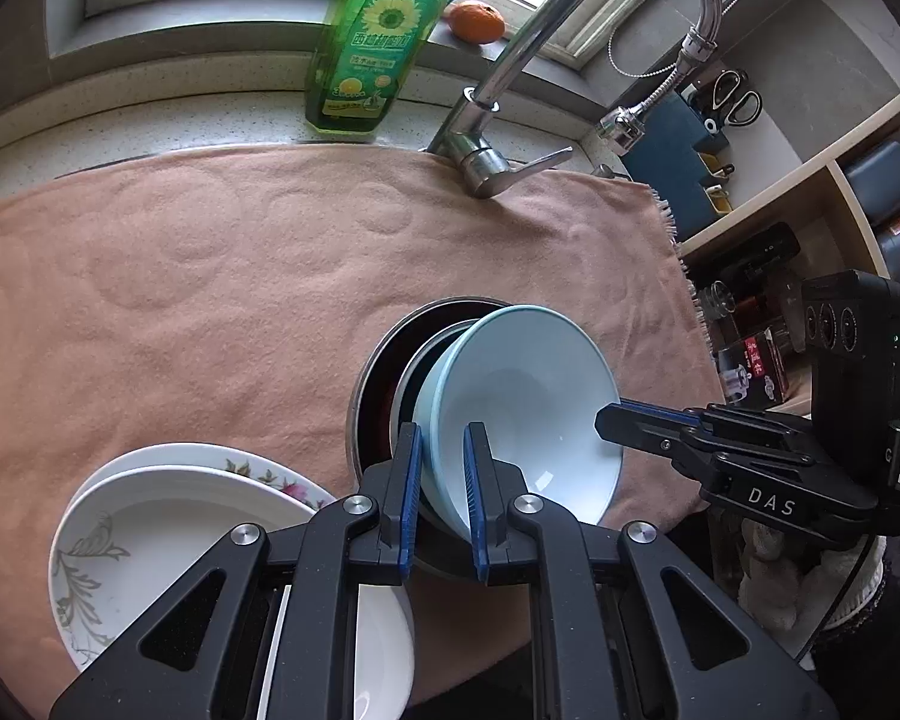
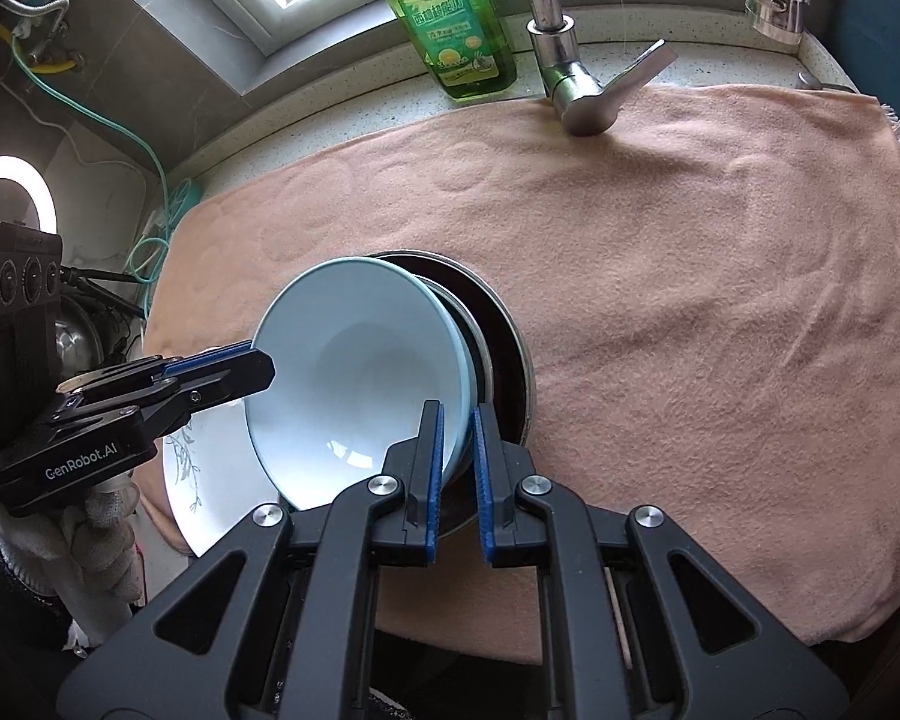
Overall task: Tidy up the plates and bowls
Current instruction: 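Carry the light blue bowl and lower it into the nested steel bowls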
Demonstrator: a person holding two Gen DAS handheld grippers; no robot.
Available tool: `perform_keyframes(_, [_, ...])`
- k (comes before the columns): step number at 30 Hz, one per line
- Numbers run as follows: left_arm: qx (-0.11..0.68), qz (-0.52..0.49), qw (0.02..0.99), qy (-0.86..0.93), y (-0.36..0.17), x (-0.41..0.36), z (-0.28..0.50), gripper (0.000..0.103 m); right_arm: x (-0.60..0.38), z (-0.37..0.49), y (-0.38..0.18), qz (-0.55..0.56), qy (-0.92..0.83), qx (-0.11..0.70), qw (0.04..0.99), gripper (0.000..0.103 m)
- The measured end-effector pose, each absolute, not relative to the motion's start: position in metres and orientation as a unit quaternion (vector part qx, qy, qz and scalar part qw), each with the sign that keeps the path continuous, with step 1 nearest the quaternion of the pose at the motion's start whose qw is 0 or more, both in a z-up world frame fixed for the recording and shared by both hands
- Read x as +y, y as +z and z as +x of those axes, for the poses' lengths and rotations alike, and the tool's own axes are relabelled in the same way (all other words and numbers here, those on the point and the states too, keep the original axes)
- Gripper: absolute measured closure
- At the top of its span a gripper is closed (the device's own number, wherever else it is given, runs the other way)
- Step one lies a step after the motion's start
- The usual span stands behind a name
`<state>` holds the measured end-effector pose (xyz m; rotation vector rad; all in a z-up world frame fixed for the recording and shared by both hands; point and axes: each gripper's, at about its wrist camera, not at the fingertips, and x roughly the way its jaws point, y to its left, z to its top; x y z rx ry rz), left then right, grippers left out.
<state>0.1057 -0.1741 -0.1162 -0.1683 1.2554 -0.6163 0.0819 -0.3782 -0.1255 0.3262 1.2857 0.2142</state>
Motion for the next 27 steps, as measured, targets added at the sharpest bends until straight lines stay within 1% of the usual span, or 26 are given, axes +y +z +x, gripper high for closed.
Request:
perform_keyframes(10, [0.586,-0.074,0.760,-0.273,-0.1225,-0.1737,0.1090,0.091,-0.3747,0.0864,-0.1325,0.144,0.101,0.604,0.777,0.093])
perform_keyframes(27, [0.578,-0.059,0.767,-0.273,-0.1217,-0.1762,0.1100,0.090,-0.3746,0.0868,-0.1295,0.133,0.101,0.594,0.787,0.092])
